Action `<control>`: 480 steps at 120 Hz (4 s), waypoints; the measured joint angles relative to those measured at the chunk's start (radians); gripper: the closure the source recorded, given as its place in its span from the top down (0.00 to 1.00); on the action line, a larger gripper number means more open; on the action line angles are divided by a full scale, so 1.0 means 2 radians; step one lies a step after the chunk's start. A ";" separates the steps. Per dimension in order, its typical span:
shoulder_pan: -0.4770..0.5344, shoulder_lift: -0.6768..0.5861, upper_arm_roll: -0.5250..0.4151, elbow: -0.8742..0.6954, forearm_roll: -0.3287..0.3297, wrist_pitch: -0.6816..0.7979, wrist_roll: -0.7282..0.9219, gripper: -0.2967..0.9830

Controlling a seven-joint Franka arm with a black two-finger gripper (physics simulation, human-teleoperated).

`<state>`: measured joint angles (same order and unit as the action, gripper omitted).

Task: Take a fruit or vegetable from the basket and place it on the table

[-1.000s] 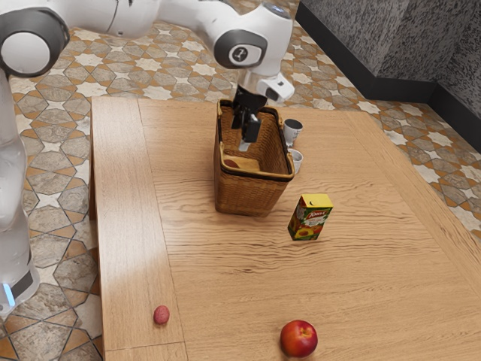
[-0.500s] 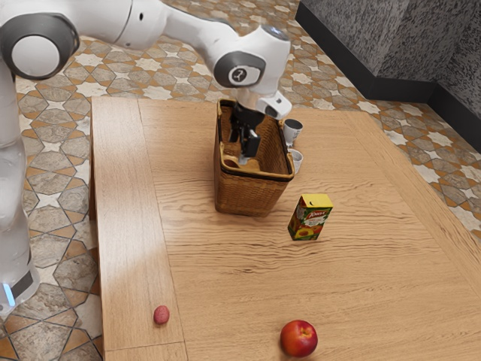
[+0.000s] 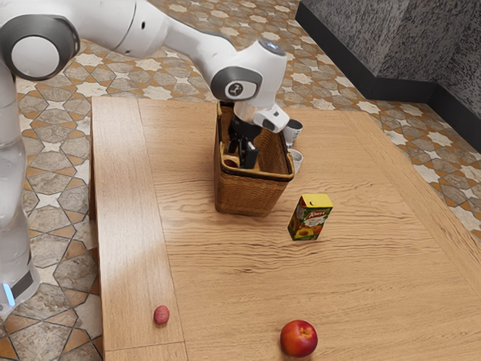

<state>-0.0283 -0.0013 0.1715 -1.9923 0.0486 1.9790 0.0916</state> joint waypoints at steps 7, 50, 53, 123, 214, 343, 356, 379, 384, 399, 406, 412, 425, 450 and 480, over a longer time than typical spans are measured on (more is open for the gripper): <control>-0.001 0.000 0.000 -0.001 0.002 0.002 0.000 0.77; 0.005 -0.030 -0.013 -0.047 -0.001 0.026 -0.006 0.77; 0.005 -0.032 -0.014 -0.050 -0.001 0.028 -0.007 0.77; 0.015 -0.040 -0.018 -0.049 -0.004 0.037 -0.023 0.77; 0.034 -0.013 -0.017 -0.036 -0.002 0.046 -0.008 0.77; 0.042 0.016 -0.017 -0.051 -0.009 0.078 -0.007 0.72; 0.037 0.016 -0.017 -0.051 -0.006 0.087 -0.008 0.55; 0.032 0.013 -0.017 -0.050 0.001 0.098 -0.011 0.46; 0.032 0.012 -0.016 -0.050 0.001 0.100 -0.012 0.46; 0.032 0.008 -0.015 -0.050 0.003 0.104 -0.014 0.45; 0.032 0.002 -0.015 -0.049 0.003 0.105 -0.015 0.45; 0.034 -0.005 -0.015 -0.049 0.003 0.106 -0.016 0.45; 0.036 -0.015 -0.015 -0.046 0.005 0.107 -0.017 0.45; 0.033 -0.029 -0.017 0.005 0.024 0.097 -0.018 0.43; 0.005 0.002 -0.080 0.200 0.087 0.056 -0.018 0.39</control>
<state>-0.0186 0.0023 0.0106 -1.5927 0.2229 2.0902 0.0562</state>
